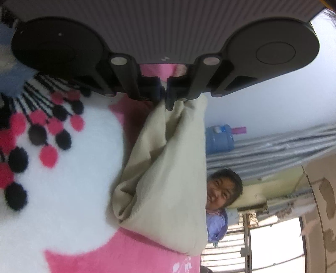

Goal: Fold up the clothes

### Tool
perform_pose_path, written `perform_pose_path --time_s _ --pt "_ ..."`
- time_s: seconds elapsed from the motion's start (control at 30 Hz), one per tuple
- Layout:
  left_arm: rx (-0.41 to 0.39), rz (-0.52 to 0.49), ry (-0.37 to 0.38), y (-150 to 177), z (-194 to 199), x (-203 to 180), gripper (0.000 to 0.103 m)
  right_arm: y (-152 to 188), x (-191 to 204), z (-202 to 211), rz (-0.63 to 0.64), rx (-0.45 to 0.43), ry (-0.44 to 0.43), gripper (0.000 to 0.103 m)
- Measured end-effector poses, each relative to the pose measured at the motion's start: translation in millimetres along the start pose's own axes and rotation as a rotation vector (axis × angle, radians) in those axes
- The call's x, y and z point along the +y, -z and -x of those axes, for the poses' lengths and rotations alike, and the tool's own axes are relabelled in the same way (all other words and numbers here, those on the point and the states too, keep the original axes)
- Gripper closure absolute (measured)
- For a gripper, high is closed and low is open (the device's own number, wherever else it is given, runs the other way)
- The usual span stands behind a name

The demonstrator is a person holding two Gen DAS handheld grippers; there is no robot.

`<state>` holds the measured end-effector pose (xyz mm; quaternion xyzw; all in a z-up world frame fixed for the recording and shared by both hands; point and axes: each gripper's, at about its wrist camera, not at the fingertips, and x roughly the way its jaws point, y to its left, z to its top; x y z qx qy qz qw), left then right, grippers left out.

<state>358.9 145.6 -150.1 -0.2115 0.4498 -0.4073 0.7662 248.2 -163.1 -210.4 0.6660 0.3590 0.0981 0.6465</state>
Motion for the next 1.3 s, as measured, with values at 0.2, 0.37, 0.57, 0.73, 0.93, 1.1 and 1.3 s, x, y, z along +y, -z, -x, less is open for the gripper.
perform_pose_path --time_s 0.2,0.37,0.57,0.73,0.93,1.1,1.3 --pt "0.077 0.074 -0.078 -1.1 -32.2 28.1 0.093 9.4 -8.8 16.4 0.018 -0.010 0.014 0.100" --pt "0.097 0.128 -0.038 -3.3 -27.6 42.2 0.095 5.7 -1.7 10.5 0.037 -0.015 -0.001 0.100" --pt "0.084 0.065 -0.064 -11.6 -26.5 30.0 0.090 -2.1 7.5 5.7 0.069 -0.026 -0.007 0.100" --pt "0.048 0.037 -0.068 -15.2 -7.7 23.0 0.078 -3.0 11.0 3.9 0.105 -0.027 -0.001 0.100" --pt "0.012 0.064 -0.052 -23.6 -10.9 25.2 0.074 -0.9 11.0 1.8 0.114 -0.023 0.003 0.100" --pt "-0.018 0.087 -0.038 -30.6 -13.6 27.0 0.074 -1.0 12.7 -6.3 0.129 -0.025 0.021 0.100" --pt "-0.045 0.096 -0.019 -36.0 -13.3 25.9 0.074 -4.7 20.5 -12.3 0.131 -0.057 0.000 0.100"
